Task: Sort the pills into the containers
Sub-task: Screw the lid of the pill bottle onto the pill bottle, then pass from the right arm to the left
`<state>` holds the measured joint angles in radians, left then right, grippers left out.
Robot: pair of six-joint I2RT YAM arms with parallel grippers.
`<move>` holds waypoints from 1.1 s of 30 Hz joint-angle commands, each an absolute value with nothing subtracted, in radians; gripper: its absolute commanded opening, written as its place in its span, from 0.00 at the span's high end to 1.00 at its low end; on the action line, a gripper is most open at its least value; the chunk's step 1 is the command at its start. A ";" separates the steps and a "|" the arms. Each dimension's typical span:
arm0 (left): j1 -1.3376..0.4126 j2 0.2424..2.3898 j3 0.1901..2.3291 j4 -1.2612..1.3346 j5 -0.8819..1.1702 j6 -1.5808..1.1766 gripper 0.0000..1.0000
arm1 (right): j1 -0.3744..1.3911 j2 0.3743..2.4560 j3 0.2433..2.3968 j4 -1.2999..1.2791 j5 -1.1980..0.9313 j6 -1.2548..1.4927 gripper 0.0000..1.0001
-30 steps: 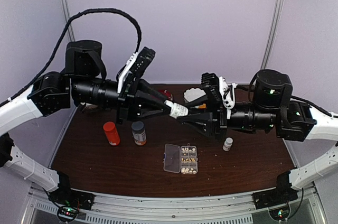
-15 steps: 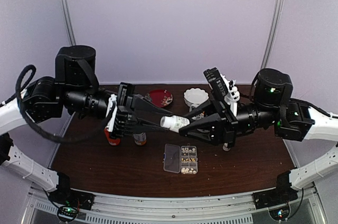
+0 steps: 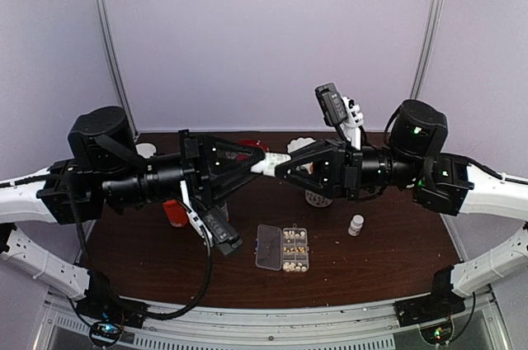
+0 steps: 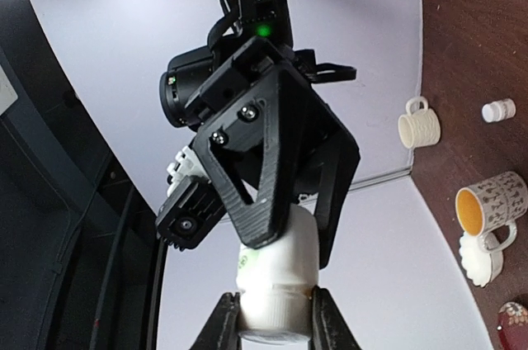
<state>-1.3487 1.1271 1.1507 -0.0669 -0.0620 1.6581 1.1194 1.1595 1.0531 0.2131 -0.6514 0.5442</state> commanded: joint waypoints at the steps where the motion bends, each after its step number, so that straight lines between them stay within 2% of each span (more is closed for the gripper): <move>1: -1.330 1.233 1.096 -0.070 -0.228 1.781 1.00 | 1.179 1.169 1.093 0.458 -0.833 0.658 0.84; 6: -1.330 1.193 1.119 -0.166 -0.175 1.616 1.00 | 1.164 1.092 1.087 0.213 -0.763 0.410 0.38; 9: -1.330 1.165 1.133 -0.251 -0.141 1.507 1.00 | 1.164 1.015 1.074 0.056 -0.660 0.193 0.16; 11: -1.329 1.145 1.130 -0.279 -0.113 1.449 1.00 | 1.166 0.968 1.056 -0.013 -0.568 0.057 0.15; 15: -1.331 1.115 1.129 -0.305 -0.038 1.318 1.00 | 1.187 0.914 1.006 -0.076 -0.346 -0.203 0.20; 20: -1.331 1.118 1.158 -0.325 0.032 1.126 1.00 | 1.299 0.922 0.960 -0.055 -0.085 -0.527 0.24; 33: -1.331 1.106 1.137 -0.287 0.016 1.037 1.00 | 1.393 1.079 1.013 -0.030 0.021 -0.643 0.33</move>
<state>-1.3342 1.1233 1.1351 -0.3279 0.0082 1.0828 1.3708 1.0637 0.9825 -0.0349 -0.0425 -0.5964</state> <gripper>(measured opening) 0.230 0.676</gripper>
